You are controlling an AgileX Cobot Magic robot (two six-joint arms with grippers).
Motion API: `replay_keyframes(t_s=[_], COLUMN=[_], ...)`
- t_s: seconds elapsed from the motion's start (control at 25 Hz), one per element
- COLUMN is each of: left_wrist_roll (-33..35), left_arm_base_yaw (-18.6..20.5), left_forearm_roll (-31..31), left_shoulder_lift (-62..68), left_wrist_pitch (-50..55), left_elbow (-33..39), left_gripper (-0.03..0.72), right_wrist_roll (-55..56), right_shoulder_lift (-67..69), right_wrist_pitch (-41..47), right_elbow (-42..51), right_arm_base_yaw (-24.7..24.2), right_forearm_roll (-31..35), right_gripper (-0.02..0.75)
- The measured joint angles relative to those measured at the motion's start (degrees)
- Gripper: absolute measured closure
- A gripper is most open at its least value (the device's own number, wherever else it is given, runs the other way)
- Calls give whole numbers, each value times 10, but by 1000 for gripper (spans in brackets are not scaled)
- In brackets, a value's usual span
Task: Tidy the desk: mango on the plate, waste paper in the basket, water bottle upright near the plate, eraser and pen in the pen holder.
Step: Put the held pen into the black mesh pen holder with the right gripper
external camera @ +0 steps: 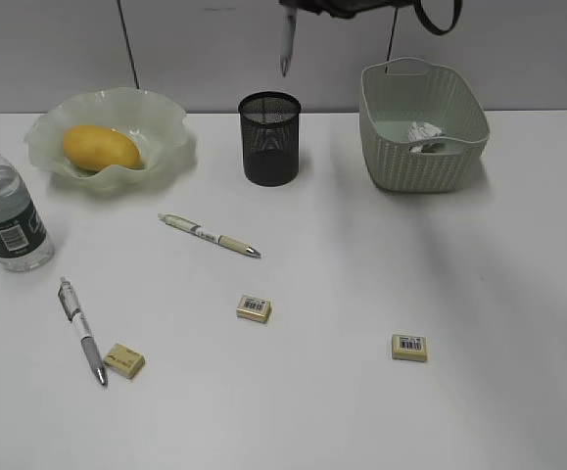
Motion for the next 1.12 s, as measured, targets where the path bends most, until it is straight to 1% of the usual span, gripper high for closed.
replay_keyframes(t_s=[0.08,0.2,0.4,0.56,0.76,0.92,1.04,1.12], left_wrist_roll=[0,0,0,0,0,0,0,0], left_arm_base_yaw=[0,0,0,0,0,0,0,0], left_forearm_roll=[0,0,0,0,0,0,0,0], left_shoulder_lift=[0,0,0,0,0,0,0,0], left_wrist_pitch=[0,0,0,0,0,0,0,0], left_elbow=[0,0,0,0,0,0,0,0], left_gripper=[170,170,170,170,170,170,170,170], right_wrist_roll=[-26,-38,-42,-59,-94,-114,-129,-148], right_shoulder_lift=[14,43,106,147,188,218,233,242], right_wrist_pitch=[-80,-171,-278,-350,-405,-410,-417,-418], right_elbow=[-5,-7,-7,-7,-7,-7,-7,-7], right_arm_base_yaw=[0,0,0,0,0,0,0,0], right_forearm_roll=[-10,-40,-95,-103,-104,-100,-78,-62], right_gripper=[622,622,622,622,622,619,582,522])
